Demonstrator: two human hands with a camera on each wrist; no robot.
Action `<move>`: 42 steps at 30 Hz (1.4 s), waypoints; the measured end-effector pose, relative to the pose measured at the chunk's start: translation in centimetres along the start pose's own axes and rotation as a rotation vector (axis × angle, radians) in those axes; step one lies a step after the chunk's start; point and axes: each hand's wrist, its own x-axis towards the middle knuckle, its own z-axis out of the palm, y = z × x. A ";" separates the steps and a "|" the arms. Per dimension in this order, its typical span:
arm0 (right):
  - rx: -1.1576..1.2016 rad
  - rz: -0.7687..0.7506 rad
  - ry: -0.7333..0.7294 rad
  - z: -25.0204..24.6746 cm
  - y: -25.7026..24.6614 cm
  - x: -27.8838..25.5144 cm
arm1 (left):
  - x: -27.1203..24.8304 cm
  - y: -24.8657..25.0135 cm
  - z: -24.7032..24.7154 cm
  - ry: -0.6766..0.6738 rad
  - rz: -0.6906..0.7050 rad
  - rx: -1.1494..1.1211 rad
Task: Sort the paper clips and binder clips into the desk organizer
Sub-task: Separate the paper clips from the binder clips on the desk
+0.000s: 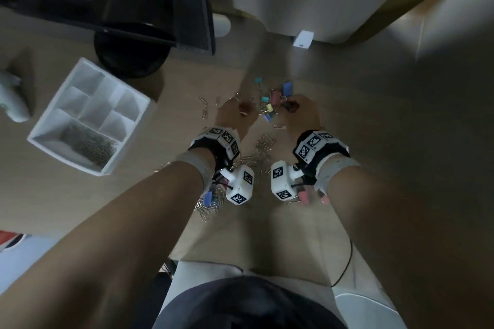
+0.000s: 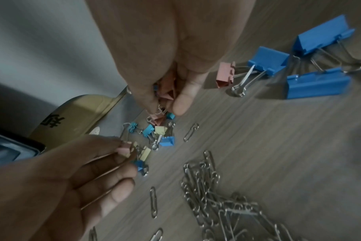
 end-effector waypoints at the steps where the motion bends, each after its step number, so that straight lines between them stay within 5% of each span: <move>1: 0.004 0.017 0.007 0.0 0.0 0.3 | 0.5 0.3 0.5 -0.010 0.001 0.008; 8: 0.069 -0.081 0.034 -0.1 0.6 0.6 | 1.2 1.5 0.5 -0.037 0.022 -0.042; 12: -0.108 -0.102 0.047 -0.4 0.4 -0.4 | -0.5 0.4 -1.2 0.046 0.047 -0.084; 16: -0.231 -0.283 0.111 0.7 -0.4 -3.1 | -3.1 -2.0 -3.3 0.113 0.003 -0.129; 24: -0.384 -0.357 -0.427 6.3 -2.4 -8.5 | -9.1 -9.1 -5.6 0.051 -0.301 0.047; 30: -0.586 -0.471 -0.709 7.3 -1.0 -10.8 | -13.5 -11.4 -4.8 -0.090 -0.322 0.233; 35: -0.852 -0.672 -0.600 8.0 0.8 -11.8 | -14.7 -12.5 -3.3 -0.085 -0.387 0.307; 42: -0.685 -0.624 -0.488 7.8 1.4 -12.4 | -14.4 -12.2 -3.3 -0.037 -0.413 0.448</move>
